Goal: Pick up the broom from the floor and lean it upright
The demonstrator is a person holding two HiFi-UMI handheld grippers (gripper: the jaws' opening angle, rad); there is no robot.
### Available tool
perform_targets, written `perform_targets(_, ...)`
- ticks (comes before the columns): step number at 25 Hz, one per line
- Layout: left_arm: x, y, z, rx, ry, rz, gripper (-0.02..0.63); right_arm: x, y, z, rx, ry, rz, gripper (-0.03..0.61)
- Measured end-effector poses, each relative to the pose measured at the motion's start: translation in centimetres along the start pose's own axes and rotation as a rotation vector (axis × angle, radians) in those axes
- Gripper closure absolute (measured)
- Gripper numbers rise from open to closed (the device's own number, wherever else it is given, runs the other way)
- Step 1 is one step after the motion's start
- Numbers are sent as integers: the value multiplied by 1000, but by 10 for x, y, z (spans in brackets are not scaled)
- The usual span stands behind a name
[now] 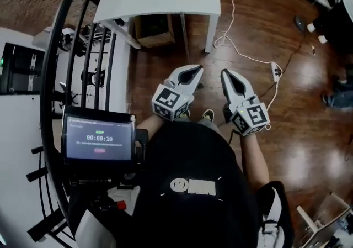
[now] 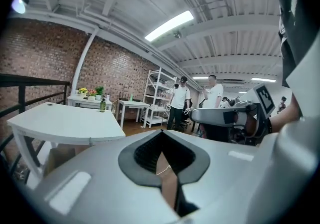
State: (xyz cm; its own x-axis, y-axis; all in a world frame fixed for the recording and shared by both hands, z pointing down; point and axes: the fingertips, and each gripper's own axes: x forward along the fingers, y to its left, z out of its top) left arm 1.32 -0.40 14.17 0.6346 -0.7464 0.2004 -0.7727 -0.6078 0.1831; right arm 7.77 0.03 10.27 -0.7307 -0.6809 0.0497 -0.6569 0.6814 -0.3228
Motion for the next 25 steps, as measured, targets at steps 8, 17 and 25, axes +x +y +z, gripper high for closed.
perform_targets(8, 3, 6, 12, 7, -34, -3, 601, 23, -3, -4, -13, 6, -7, 575)
perform_targets(17, 2, 21, 18, 5, -73, 37, 601, 52, 7, -10, -57, 14, 40, 575)
perform_targets(25, 5, 18, 23, 1, -88, 43, 601, 51, 6, -10, -63, 30, 54, 575)
